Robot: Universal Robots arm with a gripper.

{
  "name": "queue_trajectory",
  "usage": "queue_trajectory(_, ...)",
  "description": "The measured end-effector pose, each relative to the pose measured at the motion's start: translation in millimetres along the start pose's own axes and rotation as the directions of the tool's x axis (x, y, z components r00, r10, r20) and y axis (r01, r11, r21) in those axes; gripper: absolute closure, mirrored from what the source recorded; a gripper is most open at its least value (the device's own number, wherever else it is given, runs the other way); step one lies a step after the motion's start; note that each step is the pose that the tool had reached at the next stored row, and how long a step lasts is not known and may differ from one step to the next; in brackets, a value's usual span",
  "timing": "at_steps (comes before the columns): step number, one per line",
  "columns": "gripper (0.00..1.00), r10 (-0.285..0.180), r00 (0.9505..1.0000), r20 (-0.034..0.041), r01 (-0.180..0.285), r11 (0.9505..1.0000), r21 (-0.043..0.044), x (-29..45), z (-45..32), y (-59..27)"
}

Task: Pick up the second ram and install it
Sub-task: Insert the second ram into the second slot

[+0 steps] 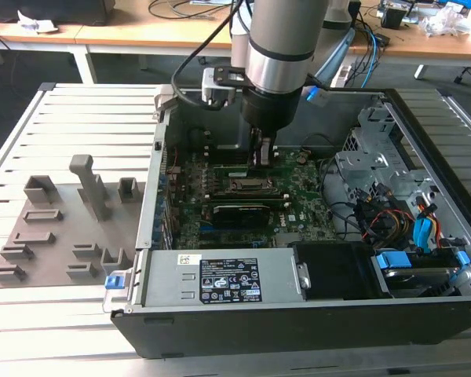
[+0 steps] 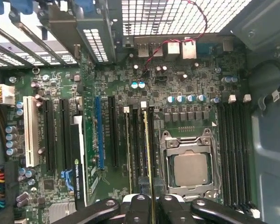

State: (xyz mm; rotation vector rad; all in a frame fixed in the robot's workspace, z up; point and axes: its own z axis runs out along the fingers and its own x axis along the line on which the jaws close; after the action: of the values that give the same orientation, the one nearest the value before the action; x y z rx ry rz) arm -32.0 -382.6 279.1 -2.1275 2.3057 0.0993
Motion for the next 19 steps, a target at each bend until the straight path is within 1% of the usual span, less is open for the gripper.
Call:
queue_trajectory(2, 0.86, 0.022, 0.9998, 0.001, -0.022, 0.9998, 0.001, 0.1, 1.4, -0.1)
queue_trajectory(8, 0.86, 0.022, 0.9998, 0.001, -0.022, 0.9998, 0.001, 0.5, 12.6, -0.6)
queue_trajectory(14, 0.86, 0.022, 0.9998, 0.001, -0.022, 0.9998, 0.001, 0.8, 19.9, -0.9)
queue_trajectory(16, 0.86, 0.022, 0.9998, 0.001, -0.022, 0.9998, 0.0011, 0.1, 25.5, -1.1)
queue_trajectory(17, 0.86, 0.02, 0.9998, 0.0008, -0.02, 0.9998, 0.0009, 0.4, 30.8, -1.3)
queue_trajectory(19, 0.86, 0.015, 0.9999, 0.0006, -0.015, 0.9999, 0.0007, 0.6, 34.8, -1.5)
